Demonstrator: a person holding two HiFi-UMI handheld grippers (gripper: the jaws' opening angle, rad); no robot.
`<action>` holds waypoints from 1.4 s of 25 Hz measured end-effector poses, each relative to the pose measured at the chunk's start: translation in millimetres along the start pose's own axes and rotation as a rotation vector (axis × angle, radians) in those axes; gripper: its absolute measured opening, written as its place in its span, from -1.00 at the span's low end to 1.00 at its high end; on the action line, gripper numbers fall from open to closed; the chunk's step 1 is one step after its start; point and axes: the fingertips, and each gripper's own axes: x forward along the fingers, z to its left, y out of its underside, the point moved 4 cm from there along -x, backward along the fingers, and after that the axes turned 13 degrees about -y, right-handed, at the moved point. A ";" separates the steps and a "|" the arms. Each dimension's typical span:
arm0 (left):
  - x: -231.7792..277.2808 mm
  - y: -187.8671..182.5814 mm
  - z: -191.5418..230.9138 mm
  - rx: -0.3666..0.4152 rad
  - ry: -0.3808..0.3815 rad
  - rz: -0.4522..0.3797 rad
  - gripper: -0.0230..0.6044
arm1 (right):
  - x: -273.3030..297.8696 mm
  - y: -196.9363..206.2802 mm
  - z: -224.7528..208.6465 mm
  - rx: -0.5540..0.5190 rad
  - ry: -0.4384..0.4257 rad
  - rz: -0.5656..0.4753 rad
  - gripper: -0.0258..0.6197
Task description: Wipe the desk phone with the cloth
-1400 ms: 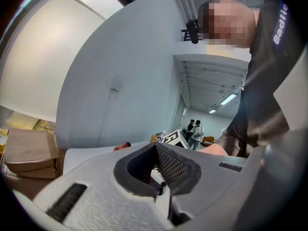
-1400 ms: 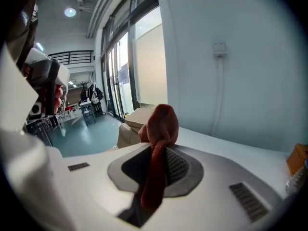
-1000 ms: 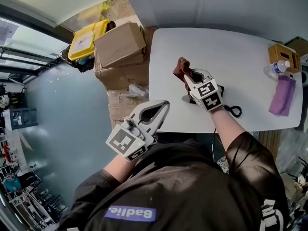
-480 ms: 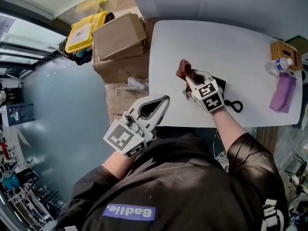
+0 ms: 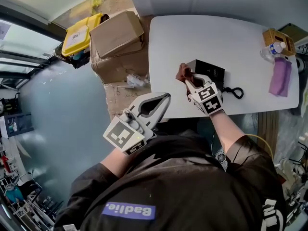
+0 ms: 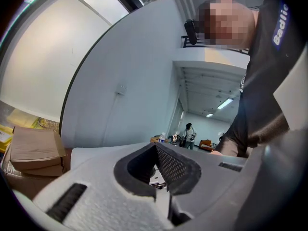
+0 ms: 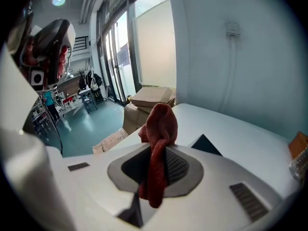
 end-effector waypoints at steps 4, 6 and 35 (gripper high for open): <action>-16.1 7.5 -4.7 0.007 0.046 0.001 -0.90 | -2.1 5.8 22.8 0.018 0.027 0.004 -0.71; -23.6 11.7 -7.0 0.016 0.062 0.003 -0.90 | -6.1 2.6 34.5 0.001 0.045 0.000 -0.71; -85.8 60.0 -173.6 -0.006 0.054 0.037 -0.90 | -219.0 25.1 210.0 -0.091 -0.037 -0.334 -0.71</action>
